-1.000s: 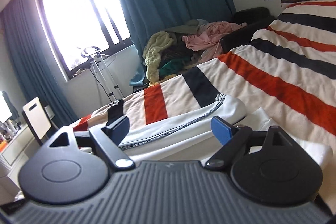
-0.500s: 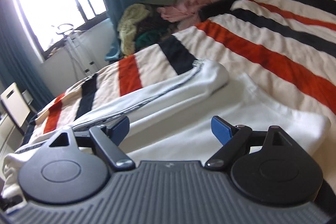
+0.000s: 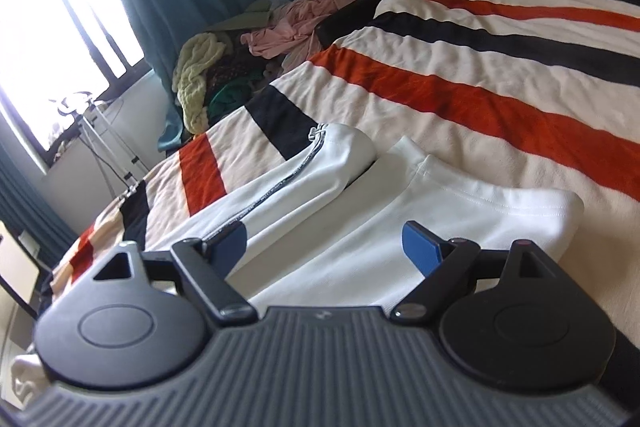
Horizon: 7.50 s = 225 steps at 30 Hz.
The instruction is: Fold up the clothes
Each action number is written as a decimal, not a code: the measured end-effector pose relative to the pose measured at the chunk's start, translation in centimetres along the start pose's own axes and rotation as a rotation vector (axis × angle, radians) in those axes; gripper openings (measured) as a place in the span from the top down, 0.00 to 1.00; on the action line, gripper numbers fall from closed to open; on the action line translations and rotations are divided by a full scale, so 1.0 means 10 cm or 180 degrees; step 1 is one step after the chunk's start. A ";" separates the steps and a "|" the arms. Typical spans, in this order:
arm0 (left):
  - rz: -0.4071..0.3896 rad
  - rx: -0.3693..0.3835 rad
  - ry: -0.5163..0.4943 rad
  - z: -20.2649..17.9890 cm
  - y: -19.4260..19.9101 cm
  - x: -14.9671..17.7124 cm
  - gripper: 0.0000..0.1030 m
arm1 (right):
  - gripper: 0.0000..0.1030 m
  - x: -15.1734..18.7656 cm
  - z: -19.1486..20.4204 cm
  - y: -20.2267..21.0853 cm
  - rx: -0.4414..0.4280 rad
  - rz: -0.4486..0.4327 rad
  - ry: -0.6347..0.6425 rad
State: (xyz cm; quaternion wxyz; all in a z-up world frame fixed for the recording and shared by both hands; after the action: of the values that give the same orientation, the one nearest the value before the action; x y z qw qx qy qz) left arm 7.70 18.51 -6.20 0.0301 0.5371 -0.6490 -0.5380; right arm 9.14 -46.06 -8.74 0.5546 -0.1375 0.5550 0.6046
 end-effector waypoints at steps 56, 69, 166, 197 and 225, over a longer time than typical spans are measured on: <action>-0.0766 0.1858 -0.2512 -6.78 -0.75 1.20 0.91 | 0.16 -0.14 -0.63 -0.63 0.0898 -0.0636 -0.0679; -0.0436 0.2294 -0.2878 -6.76 -0.95 2.72 0.91 | 0.16 -0.12 -0.65 -0.72 0.0929 -0.0601 -0.0727; 0.0049 0.1664 -0.0759 -2.66 -2.25 -0.16 0.76 | 0.20 -1.27 1.09 -3.51 -0.0907 0.0141 -0.0158; 0.1256 0.2222 0.1394 -1.71 -2.16 0.10 0.96 | 0.93 -1.54 0.79 -3.03 -0.0913 -0.0225 -0.0578; 0.1376 0.2060 0.0862 -1.53 -1.85 0.29 0.89 | 0.49 -0.51 -0.45 -1.83 0.0382 0.0018 -0.0710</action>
State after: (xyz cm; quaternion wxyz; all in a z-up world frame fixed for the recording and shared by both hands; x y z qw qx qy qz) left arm 28.17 9.11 -14.87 0.0572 0.4360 -0.8728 -0.2119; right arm 23.93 -56.63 -15.81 0.6184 -0.0344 0.5255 0.5834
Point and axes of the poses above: each gripper's, at about its wrist camera, not at the fingertips, and y roughly against the way its jaws point, z to its left, x to its underside, the point moved 7 cm from there along -y, roughly the way its jaws point, and after that the axes turned 9 degrees about y, right-handed, at the moved point
